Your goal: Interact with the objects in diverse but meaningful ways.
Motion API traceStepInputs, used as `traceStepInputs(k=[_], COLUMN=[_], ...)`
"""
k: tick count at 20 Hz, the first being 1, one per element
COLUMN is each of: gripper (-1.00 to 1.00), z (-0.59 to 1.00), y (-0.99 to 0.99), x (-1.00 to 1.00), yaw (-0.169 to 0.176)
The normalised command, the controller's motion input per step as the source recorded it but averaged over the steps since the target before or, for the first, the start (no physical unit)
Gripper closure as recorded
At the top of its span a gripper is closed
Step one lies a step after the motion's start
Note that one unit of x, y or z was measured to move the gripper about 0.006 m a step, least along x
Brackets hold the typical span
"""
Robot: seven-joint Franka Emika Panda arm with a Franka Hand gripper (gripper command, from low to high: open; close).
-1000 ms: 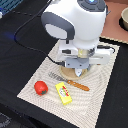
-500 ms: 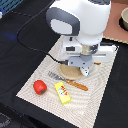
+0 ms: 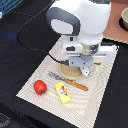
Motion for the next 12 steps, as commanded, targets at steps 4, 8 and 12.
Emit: traceStepInputs(k=[4, 8, 12], gripper=[1.0, 1.0, 1.0], z=[1.0, 0.68, 0.26], y=[0.36, 0.45, 0.44], x=[0.56, 0.25, 0.03], yaw=[0.0, 0.001, 0.005])
